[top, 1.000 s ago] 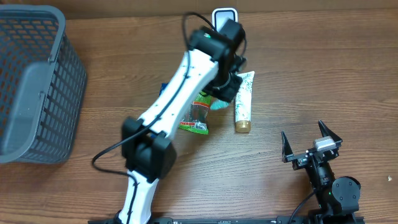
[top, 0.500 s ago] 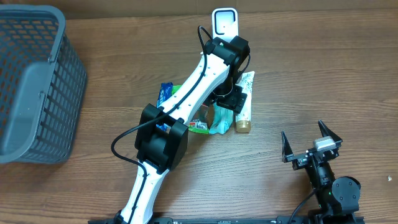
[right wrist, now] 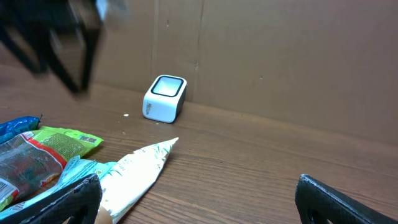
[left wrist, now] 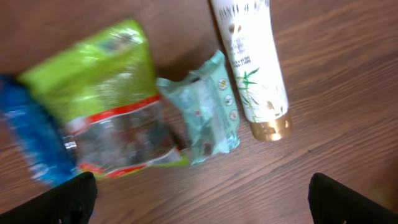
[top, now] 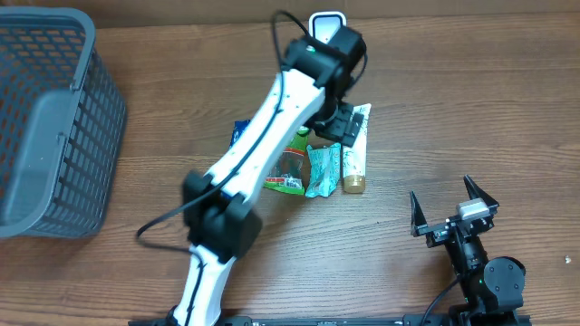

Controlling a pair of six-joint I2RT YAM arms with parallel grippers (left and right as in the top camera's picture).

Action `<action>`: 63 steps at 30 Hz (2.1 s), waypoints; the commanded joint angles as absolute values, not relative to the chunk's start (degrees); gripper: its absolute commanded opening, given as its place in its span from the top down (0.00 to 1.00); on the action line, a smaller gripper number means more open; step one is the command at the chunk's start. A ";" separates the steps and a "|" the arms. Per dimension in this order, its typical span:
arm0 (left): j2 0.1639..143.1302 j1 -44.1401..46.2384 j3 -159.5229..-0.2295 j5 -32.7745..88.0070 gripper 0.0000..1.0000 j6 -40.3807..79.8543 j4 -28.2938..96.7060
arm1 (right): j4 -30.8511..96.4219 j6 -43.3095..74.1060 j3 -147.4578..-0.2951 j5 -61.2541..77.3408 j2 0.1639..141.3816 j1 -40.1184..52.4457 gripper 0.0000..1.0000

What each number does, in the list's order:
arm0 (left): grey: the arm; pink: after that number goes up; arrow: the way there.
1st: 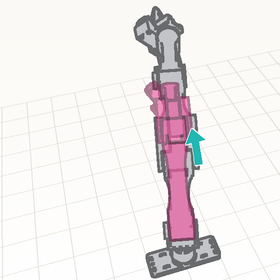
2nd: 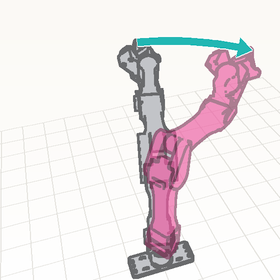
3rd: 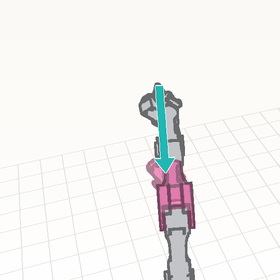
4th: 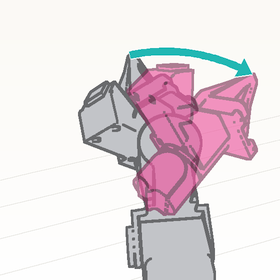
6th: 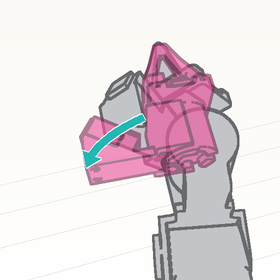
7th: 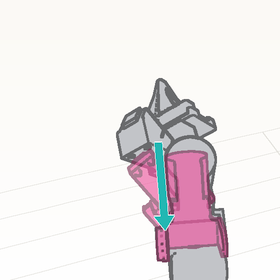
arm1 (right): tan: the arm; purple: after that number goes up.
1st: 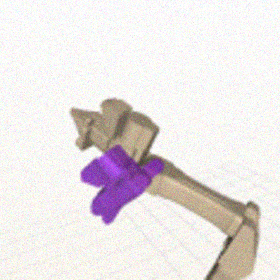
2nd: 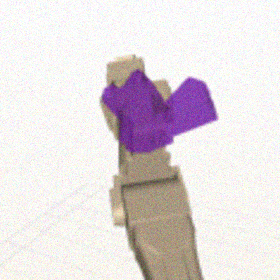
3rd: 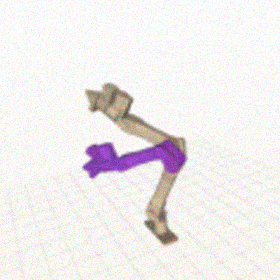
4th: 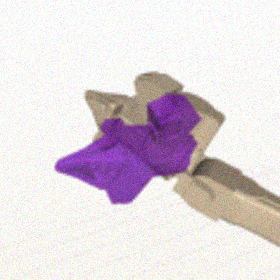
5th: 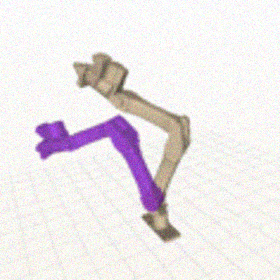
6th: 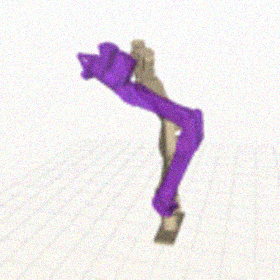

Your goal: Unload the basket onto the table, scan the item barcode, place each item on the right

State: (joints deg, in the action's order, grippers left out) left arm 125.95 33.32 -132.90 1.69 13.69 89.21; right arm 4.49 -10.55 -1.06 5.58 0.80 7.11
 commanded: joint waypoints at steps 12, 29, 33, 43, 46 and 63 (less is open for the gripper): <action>99.42 25.45 -136.07 -14.20 0.00 22.33 96.82 | 4.19 -10.57 -0.45 5.48 0.16 6.79 0.00; 94.67 -4.43 -131.28 -14.57 0.00 13.47 96.47 | 4.21 -10.55 -0.45 5.48 0.16 6.79 0.00; 96.16 -11.79 -129.75 -3.79 0.00 0.12 92.97 | 4.21 -10.55 -0.45 5.48 0.16 6.79 0.00; 101.34 -21.39 -129.38 0.34 0.19 -11.05 86.28 | 4.21 -10.57 -0.45 5.48 0.16 6.79 0.00; 104.22 -21.96 -129.38 7.64 0.18 -14.61 83.77 | 4.21 -10.57 -0.45 5.48 0.16 6.79 0.00; 106.21 -21.82 -129.49 9.10 0.00 -13.69 82.63 | 4.21 -10.57 -0.45 5.48 0.16 6.79 0.00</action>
